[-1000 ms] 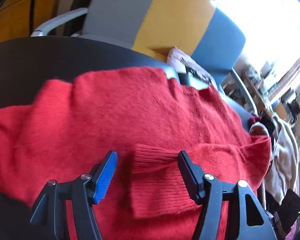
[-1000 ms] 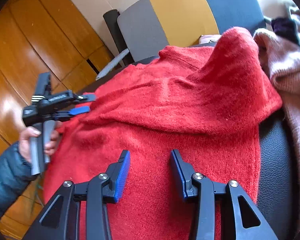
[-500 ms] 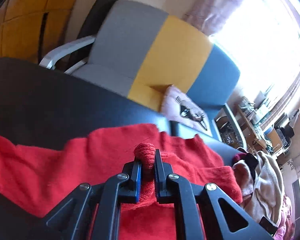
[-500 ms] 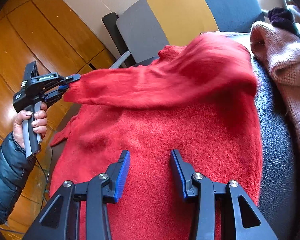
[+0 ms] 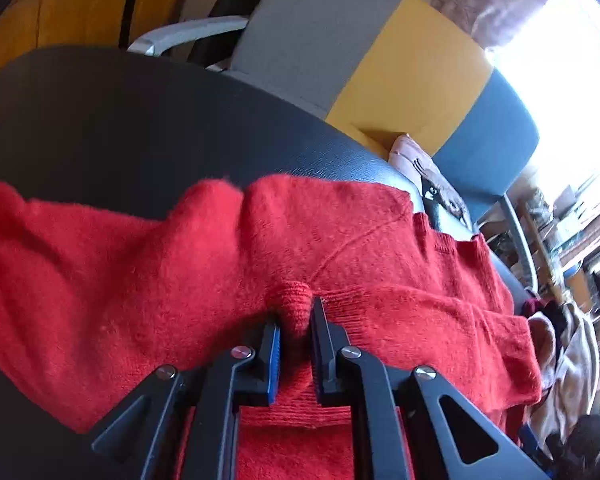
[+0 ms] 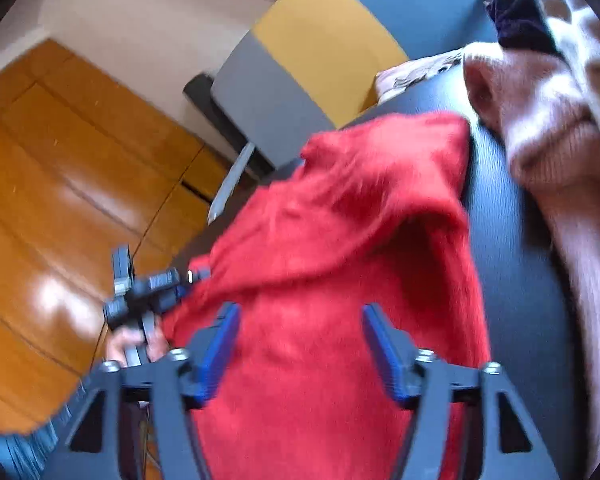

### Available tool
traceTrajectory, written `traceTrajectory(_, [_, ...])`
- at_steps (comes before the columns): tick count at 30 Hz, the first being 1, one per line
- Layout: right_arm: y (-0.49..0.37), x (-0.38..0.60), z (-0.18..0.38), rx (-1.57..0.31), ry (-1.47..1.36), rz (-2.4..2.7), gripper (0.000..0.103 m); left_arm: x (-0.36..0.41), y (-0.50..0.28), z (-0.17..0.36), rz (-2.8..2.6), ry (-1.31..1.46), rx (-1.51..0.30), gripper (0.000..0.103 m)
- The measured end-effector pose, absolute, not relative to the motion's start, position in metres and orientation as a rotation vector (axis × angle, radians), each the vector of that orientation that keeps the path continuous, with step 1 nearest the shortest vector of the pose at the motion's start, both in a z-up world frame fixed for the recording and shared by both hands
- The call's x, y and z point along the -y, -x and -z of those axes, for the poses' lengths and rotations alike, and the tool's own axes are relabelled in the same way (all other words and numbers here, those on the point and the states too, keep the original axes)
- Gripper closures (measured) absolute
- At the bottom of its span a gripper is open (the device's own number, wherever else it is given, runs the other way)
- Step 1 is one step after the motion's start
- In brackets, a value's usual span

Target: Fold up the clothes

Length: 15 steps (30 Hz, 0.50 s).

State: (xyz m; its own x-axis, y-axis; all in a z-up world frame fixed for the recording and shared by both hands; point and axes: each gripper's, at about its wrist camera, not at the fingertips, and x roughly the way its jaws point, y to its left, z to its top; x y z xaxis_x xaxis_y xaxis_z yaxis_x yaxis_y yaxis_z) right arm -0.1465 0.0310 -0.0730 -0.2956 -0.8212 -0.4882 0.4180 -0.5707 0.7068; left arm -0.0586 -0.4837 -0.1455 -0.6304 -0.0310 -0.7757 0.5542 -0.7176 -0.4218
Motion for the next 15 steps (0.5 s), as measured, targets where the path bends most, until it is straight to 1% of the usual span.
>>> traceTrajectory(2, [0.164, -0.027, 0.072, 0.644, -1.11, 1.969, 0.032, 0.482, 0.057, 0.147, 2.393, -1.12, -0.914, 0.09])
traceTrajectory(5, [0.19, -0.025, 0.074, 0.738, -1.117, 2.052, 0.032, 0.473, 0.059, 0.145, 2.412, -1.144, -0.794, 0.09])
traceTrajectory(7, [0.199, -0.037, 0.075, 0.826, -1.112, 2.155, 0.037, 0.467, 0.06, 0.145, 2.421, -1.15, -0.717, 0.09])
traceTrajectory(9, [0.196, -0.053, 0.083, 0.889, -1.14, 2.215, 0.064, 0.463, 0.059, 0.145, 2.424, -1.144, -0.692, 0.09])
traceTrajectory(10, [0.193, -0.062, 0.088, 0.919, -1.158, 2.241, 0.068, 0.462, 0.058, 0.145, 2.425, -1.14, -0.686, 0.09])
traceTrajectory(11, [0.19, -0.07, 0.092, 0.948, -1.176, 2.266, 0.075, 0.461, 0.057, 0.145, 2.426, -1.14, -0.675, 0.09])
traceTrajectory(12, [0.186, -0.076, 0.1, 0.957, -1.206, 2.27, 0.089, 0.459, 0.056, 0.145, 2.426, -1.14, -0.664, 0.09])
traceTrajectory(13, [0.181, -0.08, 0.105, 0.96, -1.218, 2.254, 0.092, 0.457, 0.056, 0.145, 2.427, -1.14, -0.652, 0.09])
traceTrajectory(15, [0.17, -0.079, 0.099, 0.849, -1.23, 2.26, 0.092, 0.454, 0.054, 0.142, 2.422, -1.16, -0.617, 0.09])
